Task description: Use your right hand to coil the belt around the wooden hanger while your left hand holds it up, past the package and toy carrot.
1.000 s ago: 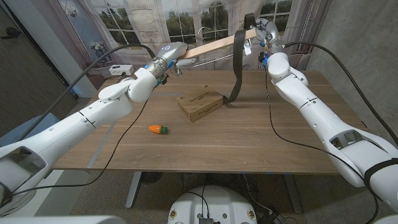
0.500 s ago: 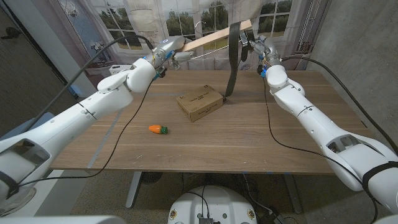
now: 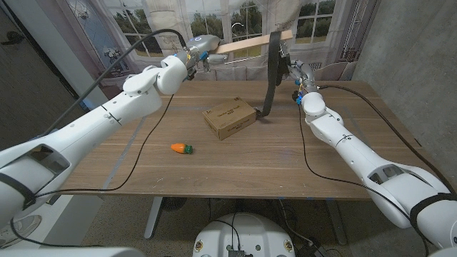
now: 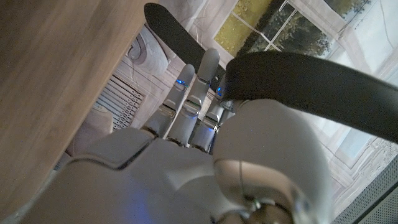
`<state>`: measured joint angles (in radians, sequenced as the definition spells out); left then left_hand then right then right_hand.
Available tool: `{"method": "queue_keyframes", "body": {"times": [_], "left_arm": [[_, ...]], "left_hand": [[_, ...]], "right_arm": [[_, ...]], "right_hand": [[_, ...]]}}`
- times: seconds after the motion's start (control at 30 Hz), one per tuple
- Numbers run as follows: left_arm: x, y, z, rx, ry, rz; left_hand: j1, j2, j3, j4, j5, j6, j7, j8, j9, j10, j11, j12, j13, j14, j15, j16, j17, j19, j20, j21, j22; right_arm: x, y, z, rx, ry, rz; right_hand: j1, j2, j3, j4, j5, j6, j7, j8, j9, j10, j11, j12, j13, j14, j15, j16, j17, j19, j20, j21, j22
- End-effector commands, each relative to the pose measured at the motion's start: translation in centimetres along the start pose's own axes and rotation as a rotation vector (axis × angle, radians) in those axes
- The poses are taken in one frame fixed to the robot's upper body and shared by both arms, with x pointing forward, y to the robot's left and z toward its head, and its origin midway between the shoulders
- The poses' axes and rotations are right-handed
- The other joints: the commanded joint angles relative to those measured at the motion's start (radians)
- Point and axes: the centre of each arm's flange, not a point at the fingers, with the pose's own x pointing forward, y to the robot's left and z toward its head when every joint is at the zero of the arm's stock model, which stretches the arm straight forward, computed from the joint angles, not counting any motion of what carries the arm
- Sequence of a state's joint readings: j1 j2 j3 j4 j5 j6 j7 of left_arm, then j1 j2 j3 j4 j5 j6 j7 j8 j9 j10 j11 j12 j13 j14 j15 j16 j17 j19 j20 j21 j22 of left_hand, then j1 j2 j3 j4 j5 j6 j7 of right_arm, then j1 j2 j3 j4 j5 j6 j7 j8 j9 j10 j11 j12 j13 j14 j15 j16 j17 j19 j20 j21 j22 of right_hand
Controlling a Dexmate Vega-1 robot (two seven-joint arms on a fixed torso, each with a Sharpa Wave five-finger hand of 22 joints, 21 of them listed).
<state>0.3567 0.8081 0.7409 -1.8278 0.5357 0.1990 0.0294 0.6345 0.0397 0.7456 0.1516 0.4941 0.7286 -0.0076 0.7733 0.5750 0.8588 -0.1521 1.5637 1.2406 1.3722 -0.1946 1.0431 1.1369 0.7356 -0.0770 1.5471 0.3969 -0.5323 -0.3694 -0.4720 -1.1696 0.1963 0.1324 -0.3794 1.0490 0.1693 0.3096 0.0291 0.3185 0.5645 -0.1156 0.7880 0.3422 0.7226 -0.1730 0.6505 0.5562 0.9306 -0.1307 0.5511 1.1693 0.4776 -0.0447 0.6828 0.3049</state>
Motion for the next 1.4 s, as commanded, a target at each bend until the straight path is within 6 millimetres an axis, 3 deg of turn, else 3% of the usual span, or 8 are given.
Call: {"method": "queue_keyframes", "body": {"times": [0.03, 0.47, 1.03, 1.4], "left_arm": [[2.3, 1.0, 1.4, 0.147, 0.032, 0.083], [3.8, 1.3, 3.5, 0.286, 0.022, 0.163], [4.7, 1.3, 6.2, 0.493, 0.021, 0.325], [5.0, 1.1, 7.2, 0.498, 0.089, 0.463]], "left_hand": [[0.003, -0.006, 0.009, 0.002, 0.005, -0.005, 0.0, 0.006, 0.002, 0.008, -0.005, 0.007, 0.001, 0.006, -0.003, 0.005, 0.005, 0.006, -0.038, 0.01, 0.008], [0.002, -0.006, 0.008, 0.002, 0.007, -0.004, -0.006, 0.012, 0.003, 0.011, -0.009, 0.007, 0.001, 0.007, -0.004, 0.01, 0.009, 0.009, -0.041, 0.007, 0.005], [0.001, -0.007, 0.007, 0.003, 0.009, -0.006, -0.01, 0.022, 0.005, 0.013, -0.015, 0.008, 0.002, 0.008, -0.003, 0.013, 0.012, 0.013, -0.046, 0.008, 0.009], [0.002, -0.003, 0.008, 0.003, 0.01, -0.004, -0.009, 0.028, 0.006, 0.025, -0.019, 0.009, 0.002, 0.011, -0.004, 0.018, 0.016, 0.023, -0.052, 0.009, 0.012]], "right_arm": [[-2.7, 0.5, -4.9, 0.063, 0.086, -0.041], [-5.8, 1.0, -7.7, 0.08, 0.11, -0.092], [-9.0, 0.2, -9.6, 0.112, 0.129, -0.153], [-10.9, -0.5, -10.9, 0.128, 0.164, -0.178]], "right_hand": [[0.005, 0.009, 0.007, 0.002, 0.005, 0.044, 0.045, 0.11, 0.307, 0.078, 0.017, 0.097, 0.17, 0.011, -0.093, -0.006, 0.003, -0.007, -0.009, 0.008, -0.001], [0.006, 0.009, 0.009, 0.002, 0.005, 0.042, 0.048, 0.113, 0.309, 0.074, 0.016, 0.096, 0.169, 0.012, -0.093, -0.016, 0.007, -0.013, -0.009, 0.017, -0.004], [0.007, 0.009, 0.01, 0.003, 0.006, 0.039, 0.051, 0.116, 0.311, 0.076, 0.016, 0.098, 0.168, 0.016, -0.094, -0.028, 0.012, -0.016, -0.01, 0.03, -0.01], [0.008, 0.01, 0.011, 0.003, 0.006, 0.04, 0.051, 0.117, 0.31, 0.075, 0.016, 0.099, 0.168, 0.02, -0.094, -0.033, 0.014, -0.017, -0.009, 0.037, -0.013]]}}
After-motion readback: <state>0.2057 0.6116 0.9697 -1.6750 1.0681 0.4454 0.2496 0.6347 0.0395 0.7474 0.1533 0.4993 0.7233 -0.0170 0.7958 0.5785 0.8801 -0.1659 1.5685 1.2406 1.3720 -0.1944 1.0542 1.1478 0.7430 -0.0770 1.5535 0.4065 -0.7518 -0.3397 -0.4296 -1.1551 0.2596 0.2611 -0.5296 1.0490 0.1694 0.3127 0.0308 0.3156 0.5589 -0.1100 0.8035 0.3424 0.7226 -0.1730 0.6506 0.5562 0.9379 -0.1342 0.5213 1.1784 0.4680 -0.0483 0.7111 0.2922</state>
